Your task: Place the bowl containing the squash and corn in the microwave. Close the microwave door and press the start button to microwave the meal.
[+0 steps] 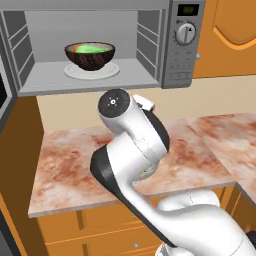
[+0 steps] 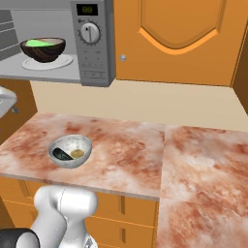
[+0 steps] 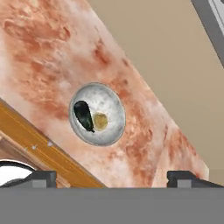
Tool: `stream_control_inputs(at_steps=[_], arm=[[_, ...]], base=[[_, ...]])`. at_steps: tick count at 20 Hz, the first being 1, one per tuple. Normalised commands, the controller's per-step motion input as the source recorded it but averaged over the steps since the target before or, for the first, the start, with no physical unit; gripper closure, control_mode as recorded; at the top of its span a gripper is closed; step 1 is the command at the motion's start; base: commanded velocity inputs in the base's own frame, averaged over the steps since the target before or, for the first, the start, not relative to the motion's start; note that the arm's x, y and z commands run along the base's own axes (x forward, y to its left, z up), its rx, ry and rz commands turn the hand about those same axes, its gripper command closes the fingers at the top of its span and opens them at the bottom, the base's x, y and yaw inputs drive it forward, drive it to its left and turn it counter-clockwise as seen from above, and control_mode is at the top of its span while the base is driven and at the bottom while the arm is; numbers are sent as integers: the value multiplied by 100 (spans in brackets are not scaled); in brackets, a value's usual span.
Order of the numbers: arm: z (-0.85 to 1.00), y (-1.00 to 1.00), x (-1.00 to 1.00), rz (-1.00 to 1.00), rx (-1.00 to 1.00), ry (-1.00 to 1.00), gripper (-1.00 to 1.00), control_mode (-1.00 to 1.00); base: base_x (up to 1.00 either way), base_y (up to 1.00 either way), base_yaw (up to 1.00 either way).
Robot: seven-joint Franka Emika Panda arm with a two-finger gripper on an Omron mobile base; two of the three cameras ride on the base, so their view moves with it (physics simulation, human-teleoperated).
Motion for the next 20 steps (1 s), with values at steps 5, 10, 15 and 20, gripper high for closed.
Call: stream_control_inputs(at_steps=[5,10,15,20], arm=[[-44,-6,0,12,-25,-8,-100,-100],[0,4,0,0,-29,0,-100,-100],[0,26,0,0,-31,0,-100,-100],[2,27,-6,0,-23,-8,-100,-100]], base=[[0,0,0],[0,0,0],[0,0,0],[0,0,0]])
